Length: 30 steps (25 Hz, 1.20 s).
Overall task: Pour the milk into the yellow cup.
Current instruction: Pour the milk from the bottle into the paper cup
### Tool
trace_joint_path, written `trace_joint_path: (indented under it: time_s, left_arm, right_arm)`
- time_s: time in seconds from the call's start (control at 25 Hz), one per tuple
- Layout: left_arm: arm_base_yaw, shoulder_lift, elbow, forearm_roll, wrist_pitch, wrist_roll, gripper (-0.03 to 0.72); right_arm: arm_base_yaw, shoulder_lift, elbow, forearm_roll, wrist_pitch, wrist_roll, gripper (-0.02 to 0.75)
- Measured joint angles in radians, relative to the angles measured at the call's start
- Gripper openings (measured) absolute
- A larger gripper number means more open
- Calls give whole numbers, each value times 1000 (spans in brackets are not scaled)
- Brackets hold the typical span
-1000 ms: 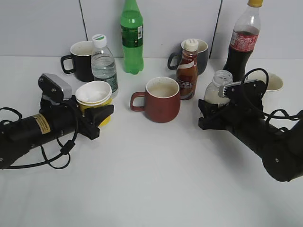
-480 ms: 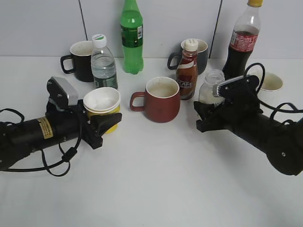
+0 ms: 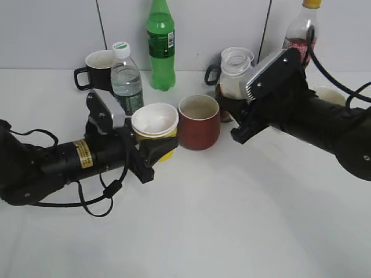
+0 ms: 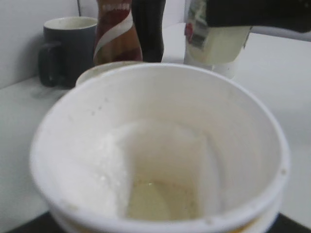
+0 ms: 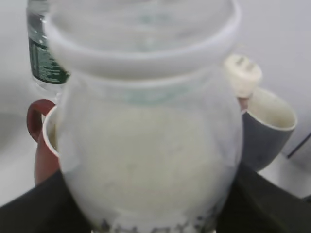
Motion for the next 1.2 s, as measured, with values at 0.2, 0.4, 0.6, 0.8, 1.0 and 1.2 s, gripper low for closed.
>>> trace_joint_path:
  time_s: [0.2,0.4,0.6,0.8,1.0,1.2]
  left_arm:
    - [-65,-34,-41,-6,63,-9,361]
    - [-106,-35,-49,-6,76,-14,361]
    - [-122,-35,-52,-6,75,-14,361]
    - [-122,-35,-55,-6,56,-14,360]
    - [-122,-35,-67,-6,56,-14,360]
    - [-122,-35,-67,-6,56,-14,360]
  right_arm:
    - [70,-3,-67,8,94,-211,451]
    - [75,-3,-105,48,114,-443,451]
    - [75,-3,-119,56,117,-630,451]
    - [75,-4,-119,56,117,-759,451]
    - [76,-4,-119,57,117,-876,451]
    - [76,-4,-119,57,115,-987,450]
